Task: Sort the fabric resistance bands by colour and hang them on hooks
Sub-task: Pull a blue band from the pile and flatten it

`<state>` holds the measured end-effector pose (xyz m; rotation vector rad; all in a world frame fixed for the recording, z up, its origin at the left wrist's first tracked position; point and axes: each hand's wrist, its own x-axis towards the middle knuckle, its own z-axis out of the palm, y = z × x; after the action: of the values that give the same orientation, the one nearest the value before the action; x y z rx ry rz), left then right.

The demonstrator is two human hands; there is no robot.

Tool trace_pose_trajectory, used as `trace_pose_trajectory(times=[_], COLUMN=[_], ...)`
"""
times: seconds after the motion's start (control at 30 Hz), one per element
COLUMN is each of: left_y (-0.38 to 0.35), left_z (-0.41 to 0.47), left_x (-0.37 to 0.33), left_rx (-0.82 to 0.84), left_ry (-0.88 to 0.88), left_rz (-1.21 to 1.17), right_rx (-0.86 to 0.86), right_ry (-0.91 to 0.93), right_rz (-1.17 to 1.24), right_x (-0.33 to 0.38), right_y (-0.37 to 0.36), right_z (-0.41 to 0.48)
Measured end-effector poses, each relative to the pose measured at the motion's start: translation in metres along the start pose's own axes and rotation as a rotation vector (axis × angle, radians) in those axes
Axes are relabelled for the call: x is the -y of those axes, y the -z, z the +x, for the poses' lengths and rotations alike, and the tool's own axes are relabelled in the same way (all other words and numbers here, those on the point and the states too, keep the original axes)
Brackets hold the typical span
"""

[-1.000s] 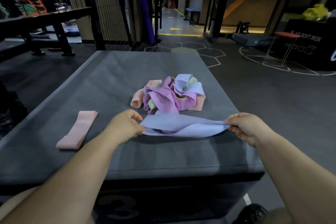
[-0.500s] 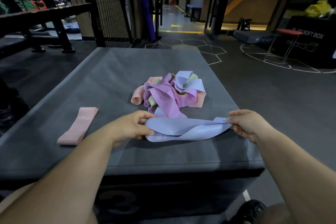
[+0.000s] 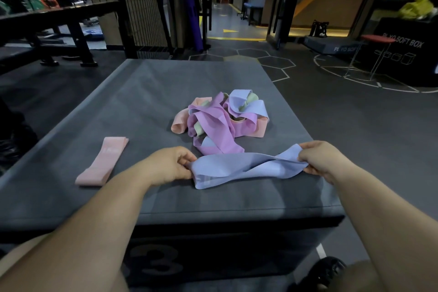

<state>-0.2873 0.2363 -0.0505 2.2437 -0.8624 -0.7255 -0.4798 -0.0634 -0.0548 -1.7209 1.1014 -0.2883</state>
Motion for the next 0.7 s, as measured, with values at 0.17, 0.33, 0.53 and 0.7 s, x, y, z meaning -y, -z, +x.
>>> trace_pose_trajectory(times=[0.17, 0.33, 0.53, 0.7], left_y=[-0.006, -0.004, -0.005, -0.003], left_z=[0.001, 0.002, 0.001, 0.000], left_x=[-0.007, -0.009, -0.011, -0.010], left_rx=[-0.164, -0.262, -0.334, -0.398], left_ry=[0.004, 0.006, 0.031, 0.069], left_rz=[-0.023, -0.107, -0.039, 0.121], right_rx=[-0.010, -0.005, 0.019, 0.024], right_ry=[-0.022, -0.031, -0.046, -0.046], right_rz=[0.002, 0.078, 0.094, 0.037], right_x=[0.000, 0.003, 0.004, 0.004], right_y=[0.001, 0.003, 0.002, 0.003], right_z=[0.000, -0.006, -0.006, -0.005])
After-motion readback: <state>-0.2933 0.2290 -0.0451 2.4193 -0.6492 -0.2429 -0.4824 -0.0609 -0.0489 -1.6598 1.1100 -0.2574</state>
